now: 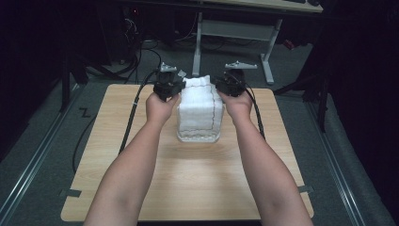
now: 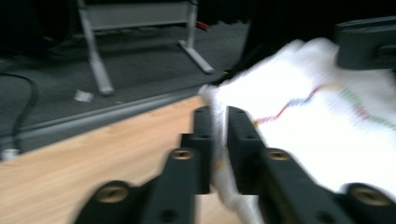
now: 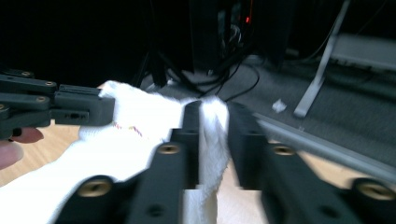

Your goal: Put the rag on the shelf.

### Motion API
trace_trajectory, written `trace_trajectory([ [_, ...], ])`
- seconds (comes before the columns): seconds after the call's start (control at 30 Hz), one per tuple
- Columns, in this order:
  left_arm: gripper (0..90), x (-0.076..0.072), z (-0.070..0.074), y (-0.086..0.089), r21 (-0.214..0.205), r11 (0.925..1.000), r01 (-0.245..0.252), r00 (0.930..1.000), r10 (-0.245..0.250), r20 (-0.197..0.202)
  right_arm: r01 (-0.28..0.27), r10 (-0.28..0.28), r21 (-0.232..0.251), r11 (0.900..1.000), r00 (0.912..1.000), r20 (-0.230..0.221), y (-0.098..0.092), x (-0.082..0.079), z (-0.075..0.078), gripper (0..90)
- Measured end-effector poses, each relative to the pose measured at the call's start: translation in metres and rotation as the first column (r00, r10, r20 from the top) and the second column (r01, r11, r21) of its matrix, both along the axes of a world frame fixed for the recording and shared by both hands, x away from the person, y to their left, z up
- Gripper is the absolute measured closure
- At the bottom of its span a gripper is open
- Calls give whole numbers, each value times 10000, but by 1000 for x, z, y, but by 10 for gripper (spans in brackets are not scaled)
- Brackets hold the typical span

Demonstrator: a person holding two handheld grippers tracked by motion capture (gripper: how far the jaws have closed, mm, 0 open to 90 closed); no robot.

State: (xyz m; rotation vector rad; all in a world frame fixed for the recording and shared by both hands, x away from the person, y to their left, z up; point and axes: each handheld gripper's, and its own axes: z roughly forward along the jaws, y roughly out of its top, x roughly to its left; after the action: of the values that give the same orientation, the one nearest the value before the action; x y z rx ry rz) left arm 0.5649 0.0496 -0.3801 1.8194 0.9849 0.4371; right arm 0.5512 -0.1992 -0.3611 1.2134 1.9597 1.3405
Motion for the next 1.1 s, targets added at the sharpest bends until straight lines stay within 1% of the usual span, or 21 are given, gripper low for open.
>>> trace_trajectory([
  [0.03, 716, 0, 0, 0, 0, 10000, 0, 10000, 0, 0, 0, 0, 0, 10000, 10000, 0, 0, 0, 0, 714],
  [0.07, 691, -1, 0, 1, -13, 9999, -115, 9998, 115, 168, -38, 39, 81, 10000, 10000, -73, -2, 1, -3, 704],
  [0.1, 685, -3, 3, 4, -278, 9992, -280, 9993, 286, 227, 9, -9, 133, 9999, 10000, -38, -3, 0, -3, 698],
  [0.17, 672, -4, 6, 7, -439, 9981, -432, 9985, 446, 307, 19, -18, 158, 9999, 10000, -52, -5, -1, -3, 684],
  [0.27, 664, -7, 11, 10, -466, 9977, -499, 9975, 520, 468, 60, -60, -11, 10000, 10000, 41, -6, -4, -1, 670],
  [0.33, 663, -9, 13, 13, -515, 9973, -526, 9972, 553, 509, 49, -49, -1, 10000, 9999, 121, -8, -7, 0, 665],
  [0.43, 659, -12, 13, 17, -487, 9973, -545, 9975, 566, 427, 47, -47, 63, 10000, 10000, 85, -11, -11, 0, 653],
  [0.53, 655, -16, 13, 19, -540, 9969, -574, 9970, 600, 491, 71, -71, -43, 10000, 9999, 84, -12, -13, 0, 643],
  [0.57, 653, -19, 13, 21, -566, 9968, -572, 9968, 602, 519, 82, -82, -57, 9999, 9999, 100, -14, -17, 0, 635],
  [0.67, 647, -26, 12, 25, -403, 9972, -623, 9956, 649, 670, -9, 8, -165, 9999, 10000, -23, -17, -22, 1, 602],
  [0.73, 640, -28, 11, 27, -477, 9971, -592, 9962, 620, 609, 22, -21, -159, 9999, 10000, 66, -18, -25, 2, 595],
  [0.77, 637, -30, 10, 29, -525, 9971, -550, 9965, 581, 596, 22, -20, -129, 9999, 9998, 177, -21, -32, 3, 581],
  [0.8, 634, -37, 9, 33, -543, 9972, -523, 9958, 562, 725, 2, 1, -136, 9999, 9997, 239, -23, -37, 3, 571],
  [0.87, 625, -44, 8, 35, -393, 9982, -457, 9956, 488, 794, 22, -14, -214, 9998, 9993, 372, -27, -46, 3, 551],
  [0.9, 618, -48, 7, 37, -398, 9984, -390, 9955, 422, 847, 7, 4, -231, 9997, 9989, 475, -29, -51, 4, 545],
  [0.93, 609, -53, 7, 38, -335, 9990, -302, 9967, 327, 748, 23, -8, -272, 9996, 9986, 526, -31, -56, 4, 539],
  [0.97, 599, -59, 5, 39, -340, 9990, -293, 9955, 322, 888, -11, 25, -254, 9997, 9984, 572, -33, -61, 4, 534],
  [1.0, 598, -66, 4, 40, -291, 9994, -174, 9942, 204, 1053, -76, 90, -208, 9998, 9979, 645, -35, -67, 4, 528],
  [1.03, 594, -73, 3, 41, -149, 9998, -130, 9925, 147, 1214, -100, 114, -202, 9997, 9975, 698, -37, -73, 3, 522],
  [1.07, 592, -81, 1, 42, -118, 9999, -72, 9913, 87, 1311, -90, 105, -208, 9997, 9971, 750, -38, -79, 2, 518],
  [1.1, 585, -88, -2, 44, -139, 9999, 21, 9913, -2, 1320, -127, 141, -177, 9998, 9966, 808, -40, -86, 0, 512],
])
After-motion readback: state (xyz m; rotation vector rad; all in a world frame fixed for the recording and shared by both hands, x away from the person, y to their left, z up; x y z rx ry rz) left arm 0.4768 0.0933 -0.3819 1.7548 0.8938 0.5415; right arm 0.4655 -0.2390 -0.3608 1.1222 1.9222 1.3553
